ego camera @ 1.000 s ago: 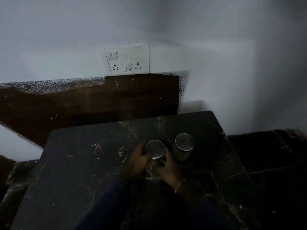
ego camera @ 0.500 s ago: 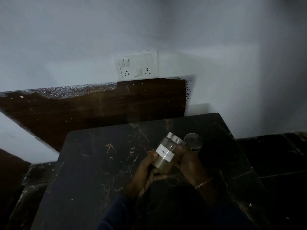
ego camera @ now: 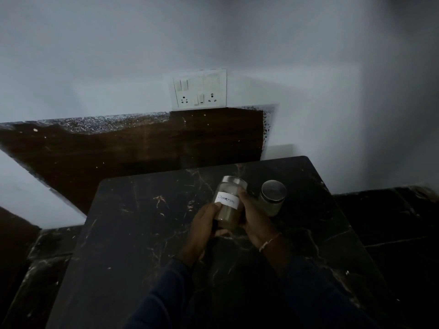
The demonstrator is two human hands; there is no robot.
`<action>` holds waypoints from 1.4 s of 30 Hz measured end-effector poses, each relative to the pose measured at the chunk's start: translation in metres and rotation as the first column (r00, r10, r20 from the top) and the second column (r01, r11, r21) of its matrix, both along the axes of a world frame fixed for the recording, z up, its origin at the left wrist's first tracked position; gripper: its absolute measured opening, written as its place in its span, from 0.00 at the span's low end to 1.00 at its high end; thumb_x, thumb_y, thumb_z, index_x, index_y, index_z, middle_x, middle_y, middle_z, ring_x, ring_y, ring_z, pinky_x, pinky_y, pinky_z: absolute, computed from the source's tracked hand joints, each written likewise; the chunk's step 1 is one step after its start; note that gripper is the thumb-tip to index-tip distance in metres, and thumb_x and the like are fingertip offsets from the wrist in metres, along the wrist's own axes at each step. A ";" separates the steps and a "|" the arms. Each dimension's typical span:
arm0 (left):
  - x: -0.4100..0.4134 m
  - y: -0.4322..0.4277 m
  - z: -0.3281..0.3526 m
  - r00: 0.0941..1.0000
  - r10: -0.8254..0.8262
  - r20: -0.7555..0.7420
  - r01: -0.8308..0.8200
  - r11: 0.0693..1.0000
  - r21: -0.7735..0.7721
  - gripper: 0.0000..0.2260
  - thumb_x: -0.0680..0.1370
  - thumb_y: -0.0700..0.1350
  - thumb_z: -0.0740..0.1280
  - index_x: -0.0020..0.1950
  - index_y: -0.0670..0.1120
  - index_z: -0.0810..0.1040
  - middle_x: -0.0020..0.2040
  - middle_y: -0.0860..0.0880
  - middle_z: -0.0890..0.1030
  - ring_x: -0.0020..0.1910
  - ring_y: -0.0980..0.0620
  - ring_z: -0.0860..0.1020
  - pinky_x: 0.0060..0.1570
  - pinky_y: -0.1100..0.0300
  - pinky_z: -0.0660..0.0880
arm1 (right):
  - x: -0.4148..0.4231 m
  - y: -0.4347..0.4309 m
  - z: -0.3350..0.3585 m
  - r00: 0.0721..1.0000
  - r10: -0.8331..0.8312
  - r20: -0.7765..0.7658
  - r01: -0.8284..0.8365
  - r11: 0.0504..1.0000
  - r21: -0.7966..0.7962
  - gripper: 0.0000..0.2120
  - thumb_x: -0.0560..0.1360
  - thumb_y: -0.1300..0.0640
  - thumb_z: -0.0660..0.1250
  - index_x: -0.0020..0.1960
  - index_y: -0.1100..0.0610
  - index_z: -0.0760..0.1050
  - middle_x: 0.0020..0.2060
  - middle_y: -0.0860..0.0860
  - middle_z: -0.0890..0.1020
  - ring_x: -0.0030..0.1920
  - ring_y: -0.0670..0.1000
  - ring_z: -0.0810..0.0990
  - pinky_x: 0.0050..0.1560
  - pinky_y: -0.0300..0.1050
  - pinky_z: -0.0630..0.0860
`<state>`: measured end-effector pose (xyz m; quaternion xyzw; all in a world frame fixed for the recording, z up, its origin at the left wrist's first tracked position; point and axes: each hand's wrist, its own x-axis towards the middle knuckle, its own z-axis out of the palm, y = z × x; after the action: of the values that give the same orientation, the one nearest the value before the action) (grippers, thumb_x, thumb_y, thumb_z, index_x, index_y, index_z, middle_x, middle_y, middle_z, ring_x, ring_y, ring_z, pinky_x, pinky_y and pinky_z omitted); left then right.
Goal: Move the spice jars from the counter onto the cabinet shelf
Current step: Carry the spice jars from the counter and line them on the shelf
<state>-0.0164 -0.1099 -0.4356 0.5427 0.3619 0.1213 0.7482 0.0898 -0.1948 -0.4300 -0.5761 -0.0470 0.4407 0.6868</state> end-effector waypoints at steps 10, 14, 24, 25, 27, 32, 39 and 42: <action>-0.005 0.021 0.044 0.975 -0.222 0.015 0.213 0.949 0.234 0.23 0.74 0.52 0.69 0.67 0.52 0.69 0.59 0.50 0.79 0.55 0.53 0.80 0.50 0.57 0.77 | 0.010 0.010 0.045 0.979 0.084 0.186 -0.082 0.996 -0.018 0.19 0.78 0.43 0.62 0.63 0.54 0.75 0.59 0.58 0.80 0.60 0.60 0.79 0.62 0.60 0.76; 0.014 0.032 0.107 0.946 -0.307 0.100 0.211 0.822 0.528 0.30 0.70 0.50 0.74 0.69 0.56 0.66 0.61 0.55 0.78 0.57 0.62 0.79 0.50 0.65 0.78 | 0.035 0.017 0.118 0.881 0.142 0.451 -0.142 0.989 -0.034 0.30 0.70 0.36 0.69 0.62 0.55 0.77 0.56 0.54 0.83 0.57 0.54 0.82 0.61 0.53 0.78; 0.098 0.056 0.398 0.824 -0.440 0.358 -0.185 0.389 0.903 0.24 0.72 0.46 0.75 0.63 0.56 0.69 0.53 0.59 0.81 0.51 0.64 0.80 0.45 0.72 0.76 | 0.104 0.008 0.427 0.285 -0.252 0.925 -0.191 0.930 0.313 0.27 0.68 0.45 0.74 0.64 0.45 0.69 0.52 0.49 0.83 0.51 0.47 0.84 0.48 0.44 0.81; 0.104 0.057 0.419 0.816 -0.451 0.361 -0.209 0.353 0.912 0.24 0.72 0.46 0.74 0.63 0.56 0.68 0.52 0.60 0.80 0.50 0.67 0.80 0.44 0.73 0.75 | 0.110 0.010 0.447 0.256 -0.279 0.925 -0.191 0.924 0.332 0.25 0.69 0.45 0.74 0.62 0.46 0.71 0.51 0.51 0.83 0.50 0.49 0.85 0.47 0.45 0.82; 0.120 0.062 0.458 0.829 -0.437 0.350 -0.248 0.274 0.929 0.23 0.72 0.49 0.74 0.63 0.56 0.67 0.50 0.62 0.79 0.46 0.72 0.78 0.40 0.76 0.73 | 0.127 0.018 0.485 0.177 -0.316 0.932 -0.193 0.917 0.348 0.22 0.70 0.45 0.75 0.60 0.47 0.71 0.51 0.53 0.83 0.52 0.52 0.84 0.48 0.50 0.82; 0.162 0.092 0.492 0.955 -0.239 0.173 -0.166 0.051 0.985 0.25 0.72 0.61 0.69 0.65 0.53 0.69 0.54 0.54 0.81 0.49 0.58 0.80 0.48 0.60 0.78 | 0.173 0.052 0.519 0.045 -0.315 0.948 -0.124 0.940 0.319 0.18 0.71 0.48 0.73 0.58 0.49 0.72 0.50 0.48 0.81 0.51 0.51 0.82 0.53 0.49 0.81; 0.193 0.107 0.498 0.866 0.011 -0.499 0.498 -0.082 0.863 0.23 0.83 0.55 0.46 0.72 0.45 0.68 0.73 0.41 0.67 0.71 0.44 0.65 0.68 0.51 0.62 | 0.233 0.095 0.523 -0.021 -0.079 0.997 0.071 0.994 0.081 0.16 0.75 0.48 0.69 0.59 0.50 0.70 0.51 0.49 0.79 0.49 0.49 0.79 0.48 0.43 0.75; 0.203 0.114 0.508 0.803 -0.080 -0.591 0.596 0.134 0.792 0.23 0.82 0.58 0.48 0.73 0.49 0.65 0.74 0.43 0.65 0.70 0.46 0.66 0.70 0.50 0.61 | 0.260 0.114 0.531 -0.041 0.026 0.999 0.155 0.988 -0.019 0.18 0.76 0.48 0.67 0.62 0.51 0.69 0.54 0.52 0.79 0.52 0.53 0.78 0.52 0.46 0.75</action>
<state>0.1862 0.0037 0.0727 0.9628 0.2171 0.0219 0.1596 0.3499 -0.0810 0.1011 -0.7598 -0.4723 -0.1400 0.4244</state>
